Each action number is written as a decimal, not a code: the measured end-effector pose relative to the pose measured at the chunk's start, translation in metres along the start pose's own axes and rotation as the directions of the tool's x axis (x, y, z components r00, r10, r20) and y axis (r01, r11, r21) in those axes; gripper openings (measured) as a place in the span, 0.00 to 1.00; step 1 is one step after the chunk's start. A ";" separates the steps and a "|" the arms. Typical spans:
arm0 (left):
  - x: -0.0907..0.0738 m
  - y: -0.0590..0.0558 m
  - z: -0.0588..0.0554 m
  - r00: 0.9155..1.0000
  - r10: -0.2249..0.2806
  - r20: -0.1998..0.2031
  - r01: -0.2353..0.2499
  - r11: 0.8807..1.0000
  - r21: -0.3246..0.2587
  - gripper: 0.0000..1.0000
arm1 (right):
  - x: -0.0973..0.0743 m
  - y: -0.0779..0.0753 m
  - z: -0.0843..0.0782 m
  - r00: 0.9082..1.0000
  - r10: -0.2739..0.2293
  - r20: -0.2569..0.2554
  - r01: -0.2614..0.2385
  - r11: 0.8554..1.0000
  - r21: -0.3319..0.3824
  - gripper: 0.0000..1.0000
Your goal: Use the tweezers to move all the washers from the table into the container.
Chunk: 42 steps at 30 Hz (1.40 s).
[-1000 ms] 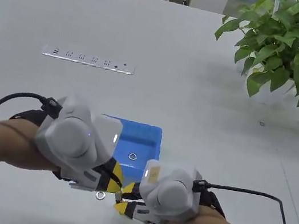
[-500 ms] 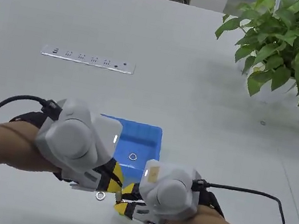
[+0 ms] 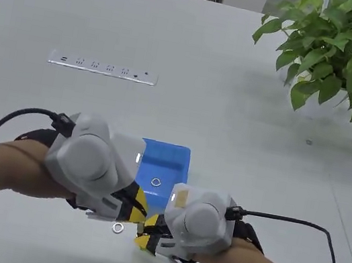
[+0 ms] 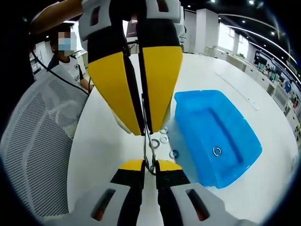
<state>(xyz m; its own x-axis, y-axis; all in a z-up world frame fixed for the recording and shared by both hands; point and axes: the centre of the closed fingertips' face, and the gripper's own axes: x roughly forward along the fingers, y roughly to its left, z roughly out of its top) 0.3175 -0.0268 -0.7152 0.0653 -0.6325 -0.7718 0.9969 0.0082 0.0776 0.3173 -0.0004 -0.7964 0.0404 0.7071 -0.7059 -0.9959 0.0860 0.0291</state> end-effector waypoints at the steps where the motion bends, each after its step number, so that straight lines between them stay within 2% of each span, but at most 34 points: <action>1: 0.000 0.000 0.000 1.000 0.000 0.000 0.000 1.000 0.000 0.06 | 0.000 0.000 0.000 1.000 0.000 0.000 0.000 1.000 0.001 0.10; 14: -0.004 -0.003 0.002 1.000 -0.004 -0.013 0.005 1.000 0.009 0.06 | -0.003 0.004 0.003 1.000 0.007 -0.005 -0.007 1.000 -0.008 0.10; 42: -0.035 -0.003 0.028 0.999 0.039 0.003 -0.039 0.999 0.017 0.06 | -0.033 0.004 0.032 1.000 -0.007 -0.006 0.006 0.997 -0.071 0.10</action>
<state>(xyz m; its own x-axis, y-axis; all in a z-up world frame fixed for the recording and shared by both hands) 0.3111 -0.0264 -0.6703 0.1042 -0.6338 -0.7664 0.9927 0.0195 0.1188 0.3142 -0.0010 -0.7508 0.0466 0.7020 -0.7107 -0.9989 0.0401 -0.0259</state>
